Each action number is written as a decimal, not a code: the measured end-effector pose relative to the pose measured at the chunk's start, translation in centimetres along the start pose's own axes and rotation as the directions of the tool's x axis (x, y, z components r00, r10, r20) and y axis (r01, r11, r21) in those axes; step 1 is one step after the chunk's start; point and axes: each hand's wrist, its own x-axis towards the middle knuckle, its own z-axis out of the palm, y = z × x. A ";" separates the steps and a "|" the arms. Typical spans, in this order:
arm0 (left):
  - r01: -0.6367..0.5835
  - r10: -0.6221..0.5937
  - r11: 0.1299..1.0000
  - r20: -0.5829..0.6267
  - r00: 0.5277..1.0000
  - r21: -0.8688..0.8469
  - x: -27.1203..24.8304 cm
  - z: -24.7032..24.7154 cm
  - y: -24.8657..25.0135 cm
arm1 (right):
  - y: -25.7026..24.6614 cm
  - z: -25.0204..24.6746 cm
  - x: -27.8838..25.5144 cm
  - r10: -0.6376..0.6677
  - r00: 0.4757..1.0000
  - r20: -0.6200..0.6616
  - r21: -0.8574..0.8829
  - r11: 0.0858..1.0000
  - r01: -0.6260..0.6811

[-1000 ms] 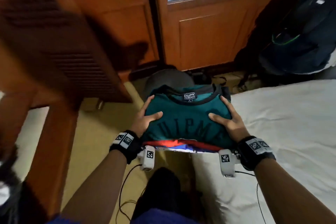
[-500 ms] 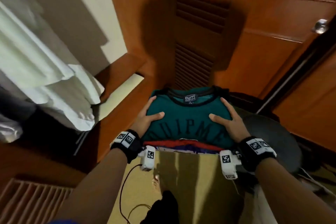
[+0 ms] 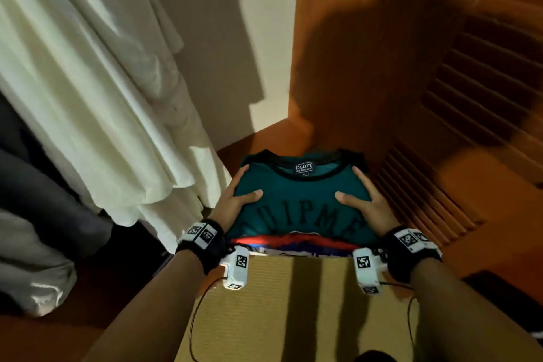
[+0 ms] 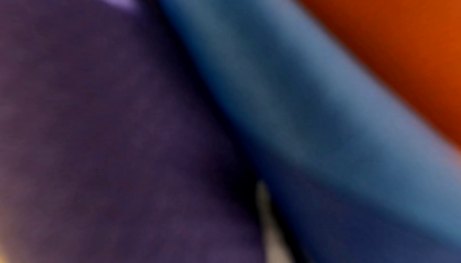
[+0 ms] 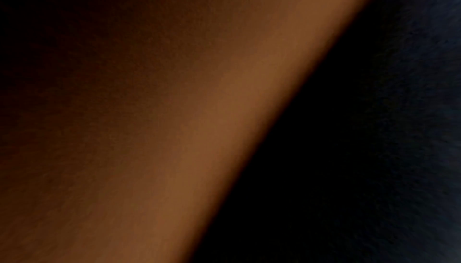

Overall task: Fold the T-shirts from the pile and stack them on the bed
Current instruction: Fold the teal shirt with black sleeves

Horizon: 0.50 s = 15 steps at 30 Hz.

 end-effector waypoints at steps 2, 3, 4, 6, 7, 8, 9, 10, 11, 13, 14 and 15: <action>-0.018 0.018 1.000 -0.049 0.999 0.001 2.8 -0.6 0.8 | -1.0 0.7 4.7 0.015 0.999 0.052 -0.011 1.000 -0.014; -0.024 0.023 1.000 -0.080 0.997 -0.008 4.3 -0.9 1.1 | -1.5 1.0 7.1 0.021 0.997 0.075 -0.012 1.000 -0.020; -0.031 0.029 0.999 -0.108 0.994 -0.020 6.0 -1.2 1.4 | -1.6 1.2 9.9 0.017 0.995 0.103 -0.015 1.000 -0.015; -0.036 0.029 0.999 -0.162 0.986 -0.038 9.5 -1.6 1.4 | -2.0 1.7 15.1 0.023 0.989 0.146 -0.012 1.000 -0.022; -0.039 0.030 0.998 -0.194 0.981 -0.046 11.3 -1.8 1.3 | -2.1 1.9 18.0 0.027 0.986 0.166 -0.010 1.000 -0.025; -0.045 0.031 0.997 -0.224 0.974 -0.055 13.2 -1.9 1.3 | -2.1 2.1 21.1 0.029 0.980 0.196 -0.013 1.000 -0.027; -0.054 0.036 0.996 -0.259 0.965 -0.064 15.1 -1.9 1.2 | -2.3 2.6 24.0 0.033 0.971 0.237 -0.006 0.999 -0.033; -0.064 0.040 0.995 -0.297 0.954 -0.072 17.1 -1.9 1.0 | -2.2 2.9 27.3 0.046 0.959 0.280 0.005 0.999 -0.049; -0.070 0.039 0.994 -0.333 0.942 -0.081 19.2 -1.9 0.7 | -2.1 3.2 30.5 0.061 0.946 0.318 0.025 0.997 -0.073; -0.076 0.033 0.993 -0.403 0.915 -0.091 23.1 -1.5 0.4 | -1.7 3.7 36.5 0.078 0.928 0.363 0.027 0.995 -0.095; -0.075 0.027 0.993 -0.441 0.897 -0.092 25.0 -1.4 0.2 | -1.5 3.8 39.3 0.080 0.921 0.382 0.004 0.996 -0.088; -0.079 0.024 0.992 -0.470 0.882 -0.097 27.0 -1.2 -0.1 | -1.3 3.7 42.0 0.090 0.910 0.405 -0.016 0.996 -0.091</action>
